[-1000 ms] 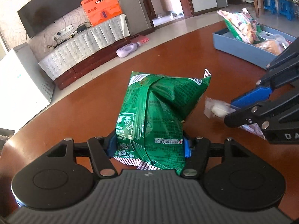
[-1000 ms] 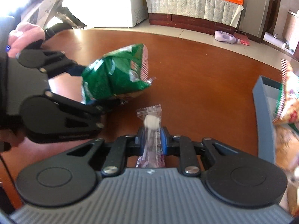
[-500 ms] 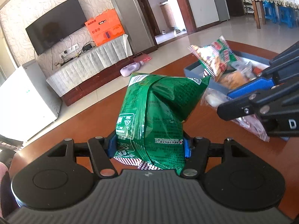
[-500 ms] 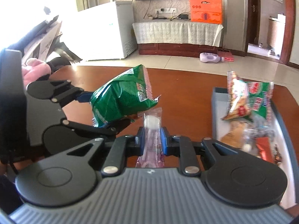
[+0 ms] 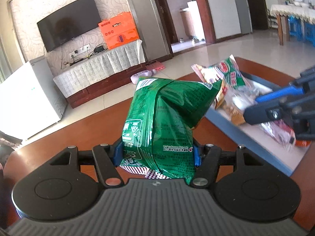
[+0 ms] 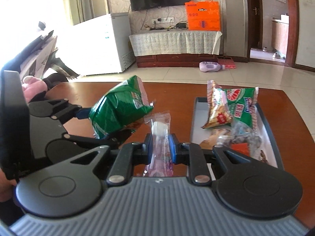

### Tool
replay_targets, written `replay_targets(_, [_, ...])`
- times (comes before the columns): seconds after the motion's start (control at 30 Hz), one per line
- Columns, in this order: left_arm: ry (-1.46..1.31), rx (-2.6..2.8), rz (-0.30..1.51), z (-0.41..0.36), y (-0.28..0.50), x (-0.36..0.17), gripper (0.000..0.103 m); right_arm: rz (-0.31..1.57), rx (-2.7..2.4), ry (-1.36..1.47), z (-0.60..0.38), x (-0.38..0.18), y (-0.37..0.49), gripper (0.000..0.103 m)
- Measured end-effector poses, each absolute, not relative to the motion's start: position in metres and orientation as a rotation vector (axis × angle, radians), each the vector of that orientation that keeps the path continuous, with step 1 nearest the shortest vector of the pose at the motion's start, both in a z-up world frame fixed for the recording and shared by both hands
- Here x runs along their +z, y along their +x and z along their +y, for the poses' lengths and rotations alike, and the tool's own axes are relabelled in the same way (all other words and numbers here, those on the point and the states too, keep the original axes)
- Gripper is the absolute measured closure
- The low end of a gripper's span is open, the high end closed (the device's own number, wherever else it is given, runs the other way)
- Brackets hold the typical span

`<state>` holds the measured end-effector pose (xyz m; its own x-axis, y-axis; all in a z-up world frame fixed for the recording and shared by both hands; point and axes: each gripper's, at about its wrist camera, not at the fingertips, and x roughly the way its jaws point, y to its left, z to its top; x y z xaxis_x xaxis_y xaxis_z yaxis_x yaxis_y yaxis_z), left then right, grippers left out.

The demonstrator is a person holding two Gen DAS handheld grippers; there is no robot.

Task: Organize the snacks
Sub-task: 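Carry the green chip bag in the left gripper while the right carries the candy packet to the box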

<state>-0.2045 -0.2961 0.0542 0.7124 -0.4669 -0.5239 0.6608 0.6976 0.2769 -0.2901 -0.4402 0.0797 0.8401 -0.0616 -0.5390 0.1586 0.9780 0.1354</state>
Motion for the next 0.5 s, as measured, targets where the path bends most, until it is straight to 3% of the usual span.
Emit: replay_targets(0.5, [0.445, -0.638, 0.449, -0.321, -0.212, 0.051, 0.035, 0.485, -0.173, 0.211, -0.466, 0.090, -0.319, 0.081])
